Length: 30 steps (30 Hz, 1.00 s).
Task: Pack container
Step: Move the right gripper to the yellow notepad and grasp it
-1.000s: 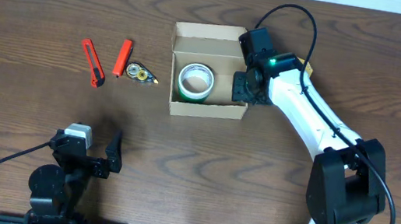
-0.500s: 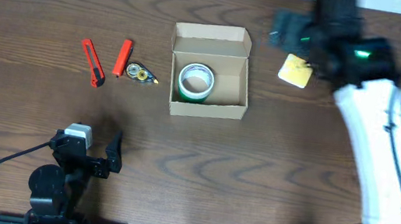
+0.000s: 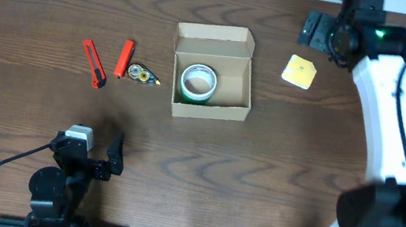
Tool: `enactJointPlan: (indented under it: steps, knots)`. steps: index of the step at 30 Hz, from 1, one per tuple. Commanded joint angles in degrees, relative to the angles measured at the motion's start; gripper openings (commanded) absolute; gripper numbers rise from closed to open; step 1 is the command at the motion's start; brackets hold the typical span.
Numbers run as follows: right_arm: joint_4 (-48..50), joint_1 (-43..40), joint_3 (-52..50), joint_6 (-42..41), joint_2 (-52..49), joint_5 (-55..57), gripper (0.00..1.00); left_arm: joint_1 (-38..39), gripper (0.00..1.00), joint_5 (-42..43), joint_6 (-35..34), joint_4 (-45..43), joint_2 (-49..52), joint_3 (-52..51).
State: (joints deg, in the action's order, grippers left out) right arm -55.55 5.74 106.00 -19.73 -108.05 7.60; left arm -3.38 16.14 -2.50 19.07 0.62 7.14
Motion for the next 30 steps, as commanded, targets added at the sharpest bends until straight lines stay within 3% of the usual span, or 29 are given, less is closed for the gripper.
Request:
enactJointPlan:
  steps: [1, 12, 30]
  knots:
    - [-0.5, -1.6, -0.5, -4.9, -5.6, -0.4, 0.99, -0.3, 0.95, 0.2, 0.8, 0.2, -0.4, -1.2]
    - [5.0, -2.4, -0.4, -8.1, -18.2, -1.8, 0.99, -0.4, 0.95, 0.2, 0.8, 0.2, -0.4, -1.2]
    - [10.1, -2.6, -0.4, -8.3, -27.3, -1.7, 0.99, -0.4, 0.95, 0.2, 0.8, 0.2, -0.4, -1.3]
